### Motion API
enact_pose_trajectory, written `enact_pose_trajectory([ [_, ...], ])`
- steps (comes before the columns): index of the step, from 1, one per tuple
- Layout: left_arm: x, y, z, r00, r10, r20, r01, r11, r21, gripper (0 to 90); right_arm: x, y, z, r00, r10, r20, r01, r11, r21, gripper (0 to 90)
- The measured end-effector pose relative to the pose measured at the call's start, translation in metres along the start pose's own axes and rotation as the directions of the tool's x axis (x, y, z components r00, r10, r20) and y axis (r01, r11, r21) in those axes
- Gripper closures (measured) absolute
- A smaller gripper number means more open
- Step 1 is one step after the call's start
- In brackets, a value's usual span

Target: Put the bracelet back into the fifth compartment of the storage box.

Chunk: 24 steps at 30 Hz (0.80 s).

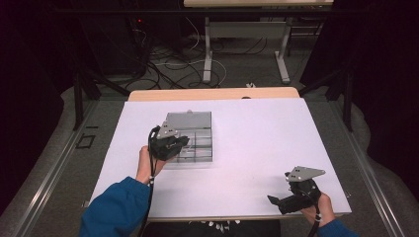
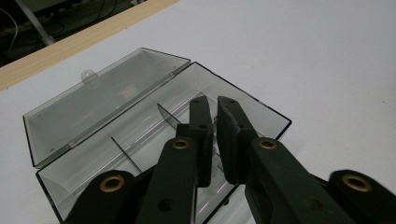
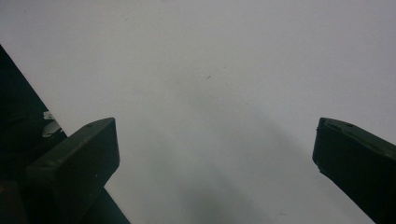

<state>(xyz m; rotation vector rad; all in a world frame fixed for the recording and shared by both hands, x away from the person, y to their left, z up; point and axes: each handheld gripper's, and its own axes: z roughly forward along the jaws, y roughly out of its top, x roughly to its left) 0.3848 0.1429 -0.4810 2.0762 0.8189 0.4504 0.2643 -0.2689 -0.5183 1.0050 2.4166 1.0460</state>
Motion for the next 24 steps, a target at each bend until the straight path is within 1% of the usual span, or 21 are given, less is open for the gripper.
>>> enact_pose_trajectory([
  [1,0.000,-0.001,0.002,1.0000,0.002,-0.009,-0.002,1.0000,-0.003,84.8,0.000,0.000,0.000,1.0000,0.000,0.000,0.000,1.000,0.000,0.0],
  [3,0.000,-0.001,0.003,1.0000,-0.001,-0.006,0.001,1.0000,-0.001,84.8,0.000,0.000,0.000,1.0000,0.001,-0.001,-0.001,1.000,0.000,0.1],
  [4,0.000,-0.002,0.004,0.9999,0.007,-0.007,-0.007,0.9999,0.009,84.7,0.000,0.000,0.000,1.0000,0.001,-0.004,-0.001,1.000,0.002,0.1],
  [5,0.000,-0.002,0.004,1.0000,0.006,0.003,-0.006,0.9996,0.027,84.8,0.000,0.000,0.000,1.0000,0.005,-0.002,-0.005,1.000,0.002,0.1],
  [6,0.000,-0.002,0.005,1.0000,0.004,-0.002,-0.004,0.9999,0.017,84.7,0.000,0.000,0.001,1.0000,-0.003,-0.003,0.003,1.000,0.002,0.1],
  [7,0.000,-0.003,0.006,1.0000,0.004,-0.008,-0.003,0.9998,0.020,84.7,0.000,0.000,0.000,1.0000,-0.005,-0.005,0.005,1.000,0.014,0.1],
  [8,0.001,-0.003,0.006,1.0000,0.007,0.002,-0.007,0.9995,0.032,84.7,0.000,0.000,0.000,1.0000,-0.007,-0.003,0.007,1.000,0.013,0.1],
  [10,0.001,-0.005,0.009,1.0000,0.009,-0.001,-0.009,0.9992,0.040,84.7,0.000,0.001,-0.001,1.0000,-0.008,-0.005,0.008,1.000,0.024,0.1],
  [11,0.002,-0.006,0.010,1.0000,0.006,0.000,-0.006,0.9987,0.051,84.7,0.000,0.000,-0.001,1.0000,-0.008,-0.004,0.008,1.000,0.014,0.1],
  [12,0.002,-0.006,0.011,0.9999,0.012,0.000,-0.012,0.9985,0.053,84.7,0.001,0.000,-0.001,1.0000,0.002,-0.007,-0.002,1.000,0.017,0.1],
  [14,0.002,-0.007,0.012,1.0000,0.006,0.001,-0.006,0.9982,0.059,84.7,0.000,0.000,0.000,1.0000,-0.003,-0.002,0.003,1.000,0.013,0.1],
  [15,0.002,-0.008,0.013,1.0000,0.001,0.004,-0.001,0.9984,0.057,84.7,0.000,0.000,-0.001,1.0000,-0.005,-0.003,0.005,1.000,0.023,0.2],
  [16,0.002,-0.008,0.013,1.0000,0.000,0.003,0.000,0.9982,0.060,84.7,0.001,0.000,0.000,1.0000,-0.002,-0.004,0.002,1.000,0.014,0.2],
  [19,0.003,-0.009,0.015,0.9999,0.001,0.013,-0.002,0.9977,0.068,84.7,0.001,0.000,-0.001,1.0000,-0.002,-0.003,0.002,1.000,0.027,0.2],
  [21,0.004,-0.009,0.016,0.9999,0.002,0.016,-0.003,0.9968,0.080,84.6,0.001,0.000,0.000,1.0000,-0.002,0.001,0.002,1.000,0.016,0.2],
  [24,0.005,-0.011,0.019,0.9999,-0.009,0.012,0.008,0.9955,0.095,84.6,0.001,0.000,0.000,1.0000,-0.004,0.000,0.004,1.000,0.013,0.2],
])
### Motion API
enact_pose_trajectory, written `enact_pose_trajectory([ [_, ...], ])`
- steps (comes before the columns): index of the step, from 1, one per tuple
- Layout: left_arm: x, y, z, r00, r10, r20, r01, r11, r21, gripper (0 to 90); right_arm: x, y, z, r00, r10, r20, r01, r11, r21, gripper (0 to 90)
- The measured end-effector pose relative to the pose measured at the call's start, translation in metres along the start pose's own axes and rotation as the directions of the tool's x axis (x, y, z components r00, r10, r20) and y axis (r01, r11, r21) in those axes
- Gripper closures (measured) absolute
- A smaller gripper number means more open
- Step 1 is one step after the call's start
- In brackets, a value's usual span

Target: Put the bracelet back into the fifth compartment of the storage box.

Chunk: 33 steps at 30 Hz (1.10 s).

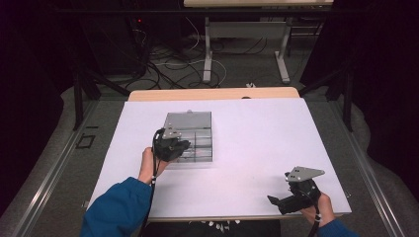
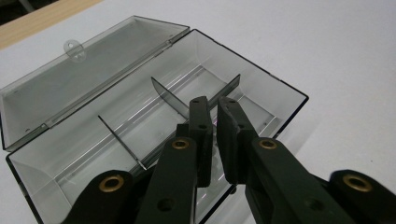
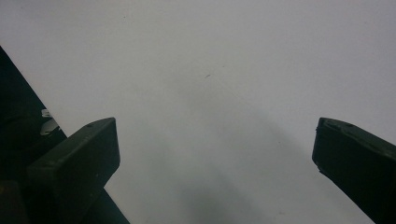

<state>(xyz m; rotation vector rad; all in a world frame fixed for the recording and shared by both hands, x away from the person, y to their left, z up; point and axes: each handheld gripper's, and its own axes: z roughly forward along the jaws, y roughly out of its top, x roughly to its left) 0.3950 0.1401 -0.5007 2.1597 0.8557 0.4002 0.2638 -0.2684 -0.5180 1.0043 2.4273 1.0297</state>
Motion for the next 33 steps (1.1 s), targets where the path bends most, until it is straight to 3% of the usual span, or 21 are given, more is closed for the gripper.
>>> enact_pose_trajectory([
  [17,0.015,-0.005,0.018,0.9975,-0.030,-0.064,0.034,0.9976,0.061,84.5,0.000,0.000,0.000,1.0000,-0.001,0.000,0.001,1.000,0.007,0.4],
  [23,0.018,-0.007,0.021,0.9973,-0.027,-0.069,0.034,0.9945,0.099,84.4,0.001,0.000,0.000,1.0000,0.002,-0.005,-0.002,1.000,0.009,0.6],
  [33,0.018,-0.010,0.025,0.9969,-0.026,-0.074,0.034,0.9923,0.119,84.3,0.001,0.000,0.000,1.0000,0.002,-0.002,-0.002,1.000,0.009,0.7],
])
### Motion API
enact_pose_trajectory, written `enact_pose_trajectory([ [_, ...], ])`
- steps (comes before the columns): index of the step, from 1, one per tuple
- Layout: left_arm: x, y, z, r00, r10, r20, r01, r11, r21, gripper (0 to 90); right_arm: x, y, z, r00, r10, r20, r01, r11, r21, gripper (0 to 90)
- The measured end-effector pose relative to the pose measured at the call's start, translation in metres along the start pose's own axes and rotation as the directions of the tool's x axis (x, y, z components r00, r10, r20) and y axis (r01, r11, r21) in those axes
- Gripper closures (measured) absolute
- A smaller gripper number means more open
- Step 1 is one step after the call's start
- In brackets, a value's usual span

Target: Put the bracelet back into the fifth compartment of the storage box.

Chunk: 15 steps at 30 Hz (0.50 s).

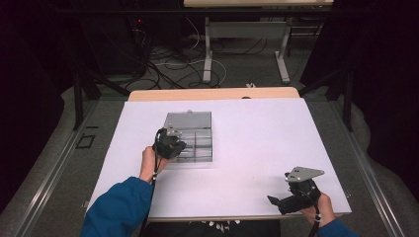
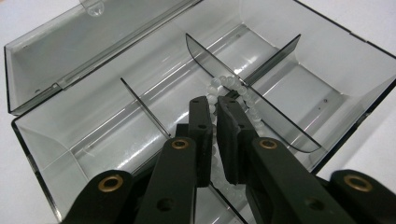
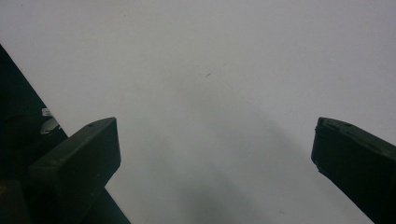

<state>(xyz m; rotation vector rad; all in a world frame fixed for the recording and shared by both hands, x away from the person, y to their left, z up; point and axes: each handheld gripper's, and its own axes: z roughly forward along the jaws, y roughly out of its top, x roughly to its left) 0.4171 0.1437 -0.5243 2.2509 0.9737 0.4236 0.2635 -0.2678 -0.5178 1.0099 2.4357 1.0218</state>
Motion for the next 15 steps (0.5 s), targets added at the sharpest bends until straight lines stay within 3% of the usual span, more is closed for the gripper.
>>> enact_pose_trajectory([
  [15,-0.0033,-0.0034,0.0083,0.9999,0.013,0.007,-0.013,0.9990,0.042,84.2,-0.0006,0.0002,0.0006,0.9999,-0.016,-0.003,0.016,1.000,-0.002,0.8],
])
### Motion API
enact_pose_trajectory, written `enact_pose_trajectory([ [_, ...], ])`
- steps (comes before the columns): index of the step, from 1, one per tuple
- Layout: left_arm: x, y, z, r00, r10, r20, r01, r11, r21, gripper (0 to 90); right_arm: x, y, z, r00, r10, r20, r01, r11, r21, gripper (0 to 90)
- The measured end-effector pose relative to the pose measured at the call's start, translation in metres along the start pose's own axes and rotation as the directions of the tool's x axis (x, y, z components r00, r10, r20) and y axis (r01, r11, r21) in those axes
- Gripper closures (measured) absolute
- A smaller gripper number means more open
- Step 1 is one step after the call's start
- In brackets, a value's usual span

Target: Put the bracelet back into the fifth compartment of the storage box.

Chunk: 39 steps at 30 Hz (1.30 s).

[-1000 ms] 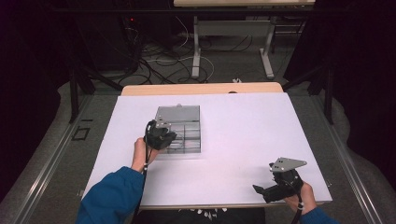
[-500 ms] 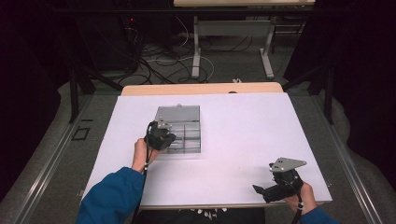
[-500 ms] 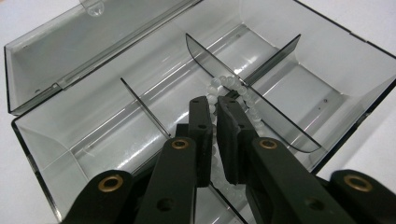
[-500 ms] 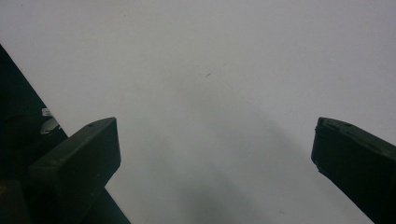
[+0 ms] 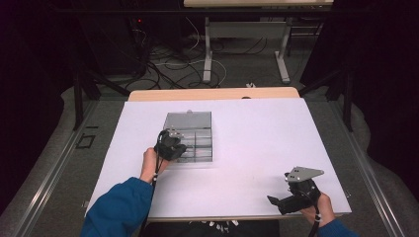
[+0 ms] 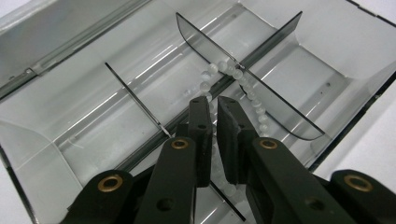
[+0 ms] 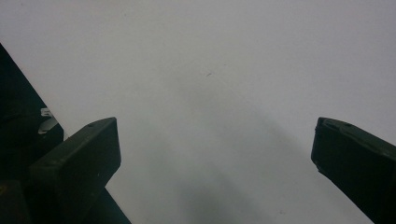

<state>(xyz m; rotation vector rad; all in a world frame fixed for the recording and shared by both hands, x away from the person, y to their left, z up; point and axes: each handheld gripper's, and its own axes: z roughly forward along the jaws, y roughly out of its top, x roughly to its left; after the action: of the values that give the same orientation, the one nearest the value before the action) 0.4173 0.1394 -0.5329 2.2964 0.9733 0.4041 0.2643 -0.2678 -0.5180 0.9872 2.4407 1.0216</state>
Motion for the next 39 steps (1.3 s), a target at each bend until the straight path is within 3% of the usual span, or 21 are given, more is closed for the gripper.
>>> enact_pose_trajectory([
  [8,-0.002,0.000,0.000,1.0000,0.001,-0.005,-0.001,1.0000,0.005,83.6,0.000,0.000,0.000,1.0000,-0.009,0.003,0.009,1.000,0.004,0.9],
  [15,-0.002,0.001,-0.005,0.9999,0.003,-0.013,-0.002,1.0000,0.004,74.2,0.002,0.001,0.000,1.0000,-0.004,0.005,0.004,1.000,0.003,0.9],
  [23,-0.002,0.000,-0.014,0.9998,-0.003,-0.021,0.003,0.9999,-0.010,55.7,0.002,0.000,0.000,0.9999,0.001,0.014,-0.001,1.000,-0.006,0.9],
  [39,-0.006,-0.015,-0.054,0.9999,0.002,-0.011,-0.002,0.9988,-0.049,19.9,0.000,0.000,0.001,0.9999,0.007,0.011,-0.007,1.000,-0.004,1.0],
])
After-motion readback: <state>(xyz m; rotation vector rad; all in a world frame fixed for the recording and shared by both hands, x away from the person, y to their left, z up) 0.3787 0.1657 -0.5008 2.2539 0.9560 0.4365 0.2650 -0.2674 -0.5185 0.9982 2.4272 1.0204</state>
